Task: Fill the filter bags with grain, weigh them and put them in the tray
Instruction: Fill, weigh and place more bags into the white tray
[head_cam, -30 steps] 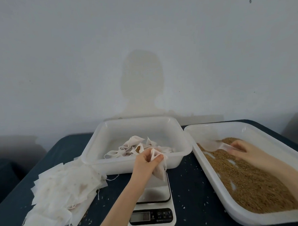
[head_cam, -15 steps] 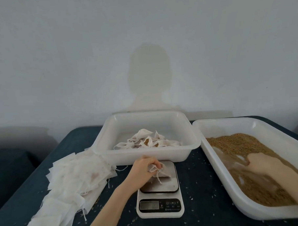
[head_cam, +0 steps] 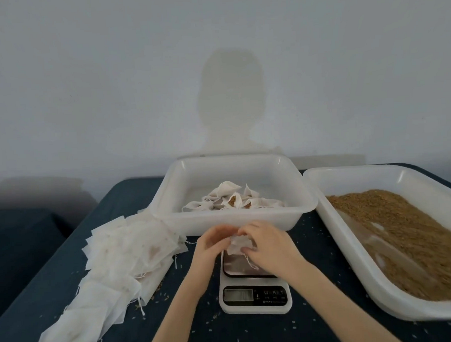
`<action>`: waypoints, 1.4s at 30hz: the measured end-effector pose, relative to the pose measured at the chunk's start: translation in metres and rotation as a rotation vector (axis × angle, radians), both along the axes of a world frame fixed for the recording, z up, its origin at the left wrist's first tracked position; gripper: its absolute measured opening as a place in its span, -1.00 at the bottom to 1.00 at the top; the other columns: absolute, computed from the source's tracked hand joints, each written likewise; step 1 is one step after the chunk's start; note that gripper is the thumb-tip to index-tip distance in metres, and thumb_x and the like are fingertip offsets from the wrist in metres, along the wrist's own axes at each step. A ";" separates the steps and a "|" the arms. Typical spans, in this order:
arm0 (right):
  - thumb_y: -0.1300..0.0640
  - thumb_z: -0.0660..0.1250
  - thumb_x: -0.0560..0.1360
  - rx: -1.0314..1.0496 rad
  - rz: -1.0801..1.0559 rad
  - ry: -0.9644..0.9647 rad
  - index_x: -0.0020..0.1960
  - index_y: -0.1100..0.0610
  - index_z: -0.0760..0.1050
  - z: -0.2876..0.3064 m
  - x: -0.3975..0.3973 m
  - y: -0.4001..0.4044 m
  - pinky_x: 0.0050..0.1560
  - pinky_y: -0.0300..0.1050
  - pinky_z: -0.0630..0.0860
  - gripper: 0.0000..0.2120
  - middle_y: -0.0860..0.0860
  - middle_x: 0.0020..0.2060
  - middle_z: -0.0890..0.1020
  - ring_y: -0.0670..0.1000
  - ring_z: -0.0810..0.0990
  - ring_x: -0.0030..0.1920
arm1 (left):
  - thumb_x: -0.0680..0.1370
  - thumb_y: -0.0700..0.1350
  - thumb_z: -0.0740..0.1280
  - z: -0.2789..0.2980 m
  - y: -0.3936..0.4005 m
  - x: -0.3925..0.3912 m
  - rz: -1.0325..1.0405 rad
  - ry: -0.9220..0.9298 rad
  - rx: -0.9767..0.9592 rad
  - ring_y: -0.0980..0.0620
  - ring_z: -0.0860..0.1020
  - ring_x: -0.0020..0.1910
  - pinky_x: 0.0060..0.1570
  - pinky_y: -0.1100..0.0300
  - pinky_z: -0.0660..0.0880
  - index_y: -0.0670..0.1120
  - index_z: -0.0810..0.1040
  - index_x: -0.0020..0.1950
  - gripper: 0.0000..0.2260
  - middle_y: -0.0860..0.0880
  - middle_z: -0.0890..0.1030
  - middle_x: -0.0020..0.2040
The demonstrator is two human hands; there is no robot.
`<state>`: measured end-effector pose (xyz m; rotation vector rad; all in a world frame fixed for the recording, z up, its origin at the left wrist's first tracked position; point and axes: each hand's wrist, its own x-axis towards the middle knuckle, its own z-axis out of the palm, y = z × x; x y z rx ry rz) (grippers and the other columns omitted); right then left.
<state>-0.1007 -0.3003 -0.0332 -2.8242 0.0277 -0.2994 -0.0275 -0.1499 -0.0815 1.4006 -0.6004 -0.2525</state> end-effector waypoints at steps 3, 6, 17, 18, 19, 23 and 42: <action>-0.07 0.35 0.49 0.060 -0.013 -0.069 0.24 -0.08 0.47 -0.023 0.003 0.001 0.23 -0.18 0.41 -0.67 -0.18 0.18 0.51 -0.14 0.47 0.18 | 0.44 -0.16 0.30 -0.007 0.001 -0.002 0.126 -0.014 -0.048 -0.03 0.62 0.04 0.03 0.24 0.52 -0.13 0.61 0.03 -0.79 -0.09 0.67 -0.03; -0.05 0.37 0.47 0.086 -0.015 -0.150 0.25 -0.08 0.47 -0.035 -0.001 0.002 0.30 -0.21 0.34 -0.65 -0.17 0.18 0.50 -0.15 0.44 0.22 | 0.46 -0.16 0.25 -0.012 0.001 -0.005 0.244 -0.088 -0.041 0.01 0.62 -0.04 -0.02 0.27 0.52 -0.15 0.61 -0.03 -0.82 -0.07 0.67 -0.10; -0.02 0.46 0.38 0.116 -0.050 -0.234 0.24 -0.09 0.50 -0.046 -0.007 0.005 0.29 -0.33 0.11 -0.56 -0.18 0.18 0.53 -0.16 0.44 0.23 | 0.58 -0.33 0.21 -0.018 0.001 -0.005 0.435 -0.066 -0.025 0.15 0.61 -0.17 -0.19 0.44 0.45 -0.08 0.59 -0.13 -0.76 0.01 0.66 -0.20; -0.02 0.46 0.38 0.123 -0.053 -0.237 0.23 -0.09 0.50 -0.047 -0.008 0.006 0.30 -0.32 0.11 -0.57 -0.18 0.19 0.53 -0.15 0.44 0.24 | 0.58 -0.32 0.20 -0.018 0.001 -0.005 0.446 -0.052 -0.028 0.16 0.60 -0.18 -0.20 0.45 0.45 -0.08 0.59 -0.13 -0.76 0.02 0.65 -0.21; -0.03 0.46 0.38 0.128 -0.057 -0.239 0.23 -0.08 0.50 -0.047 -0.008 0.006 0.31 -0.32 0.10 -0.57 -0.18 0.19 0.52 -0.15 0.44 0.24 | 0.58 -0.32 0.20 -0.018 0.001 -0.004 0.455 -0.040 -0.028 0.16 0.60 -0.19 -0.20 0.45 0.44 -0.09 0.59 -0.13 -0.77 0.02 0.65 -0.22; -0.05 0.44 0.39 0.109 -0.056 -0.235 0.26 -0.10 0.48 -0.046 -0.009 0.005 0.33 -0.32 0.09 -0.56 -0.19 0.21 0.51 -0.15 0.42 0.27 | 0.59 -0.31 0.20 -0.017 0.002 -0.004 0.479 -0.022 -0.026 0.20 0.58 -0.23 -0.23 0.47 0.42 -0.09 0.59 -0.14 -0.77 0.04 0.64 -0.25; 0.10 0.60 0.28 -0.115 0.086 -0.383 -0.07 -0.09 0.67 -0.027 -0.004 0.004 0.01 -0.25 0.55 -0.74 -0.21 -0.11 0.68 -0.19 0.64 -0.08 | 0.58 -0.32 0.21 -0.016 0.004 -0.004 0.503 -0.022 0.011 0.21 0.55 -0.29 -0.27 0.47 0.41 -0.11 0.60 -0.16 -0.77 -0.02 0.62 -0.29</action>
